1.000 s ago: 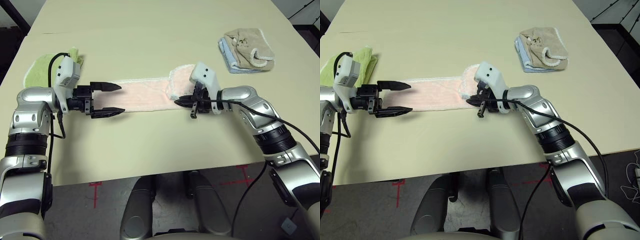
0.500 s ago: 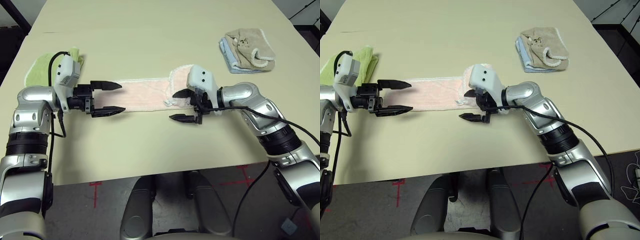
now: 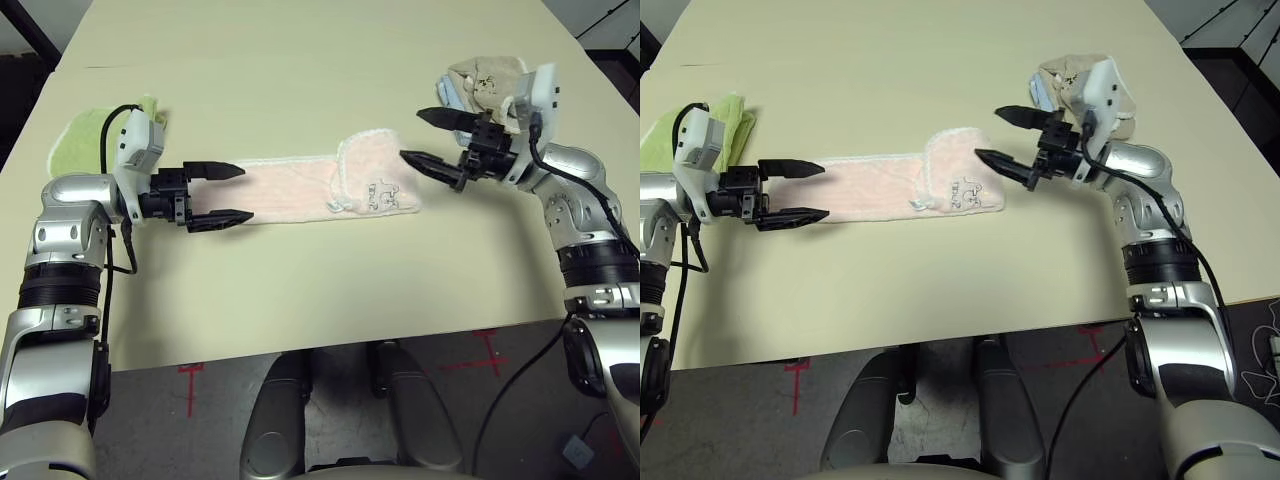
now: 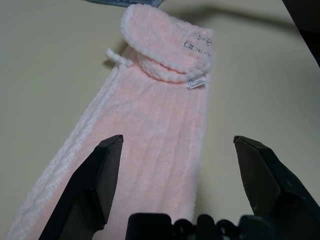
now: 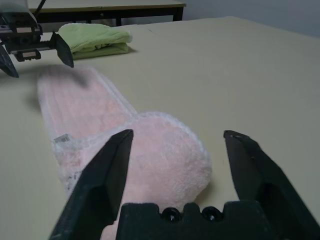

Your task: Fold the towel and set it aside.

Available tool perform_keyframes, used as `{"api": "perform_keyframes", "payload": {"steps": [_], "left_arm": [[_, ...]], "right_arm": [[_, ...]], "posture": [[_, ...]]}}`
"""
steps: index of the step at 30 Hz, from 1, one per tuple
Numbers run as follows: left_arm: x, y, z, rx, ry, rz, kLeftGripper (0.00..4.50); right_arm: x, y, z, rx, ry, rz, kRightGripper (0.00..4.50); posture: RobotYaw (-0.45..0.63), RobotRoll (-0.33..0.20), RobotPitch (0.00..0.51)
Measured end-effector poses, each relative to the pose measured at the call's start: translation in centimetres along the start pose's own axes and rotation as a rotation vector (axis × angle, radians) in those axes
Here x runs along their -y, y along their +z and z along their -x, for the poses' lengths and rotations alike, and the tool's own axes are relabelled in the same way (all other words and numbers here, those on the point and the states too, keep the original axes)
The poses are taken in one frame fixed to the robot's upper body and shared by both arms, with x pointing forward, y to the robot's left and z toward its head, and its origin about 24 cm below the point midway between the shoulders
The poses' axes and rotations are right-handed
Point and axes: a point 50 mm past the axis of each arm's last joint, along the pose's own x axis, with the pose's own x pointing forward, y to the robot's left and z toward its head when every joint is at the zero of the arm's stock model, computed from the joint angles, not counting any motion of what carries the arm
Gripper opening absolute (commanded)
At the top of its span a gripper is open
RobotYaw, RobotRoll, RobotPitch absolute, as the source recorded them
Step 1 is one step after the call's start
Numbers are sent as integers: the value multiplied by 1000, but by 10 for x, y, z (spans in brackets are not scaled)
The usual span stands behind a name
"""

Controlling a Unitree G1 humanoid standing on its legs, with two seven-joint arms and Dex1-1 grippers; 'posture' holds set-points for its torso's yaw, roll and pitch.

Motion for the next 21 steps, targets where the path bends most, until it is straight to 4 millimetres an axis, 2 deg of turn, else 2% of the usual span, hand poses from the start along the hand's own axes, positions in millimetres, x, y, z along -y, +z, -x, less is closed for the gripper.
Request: {"api": "perform_keyframes", "payload": {"steps": [8, 9, 17, 21], "left_arm": [[2, -4, 0, -3, 8, 17, 4500], [2, -4, 1, -2, 9, 16, 4500], [1, 0, -5, 44, 47, 1, 4500], [1, 2, -4, 52, 54, -17, 4500]], "right_arm": [[-9, -20, -3, -44, 145, 19, 170], [-9, -20, -6, -39, 152, 20, 32], [-20, -18, -47, 42, 220, -8, 32], [-31, -29, -63, 32, 227, -55, 32]], "posture": [[74, 0, 283], [74, 0, 283], [97, 0, 287], [115, 0, 283]]}}
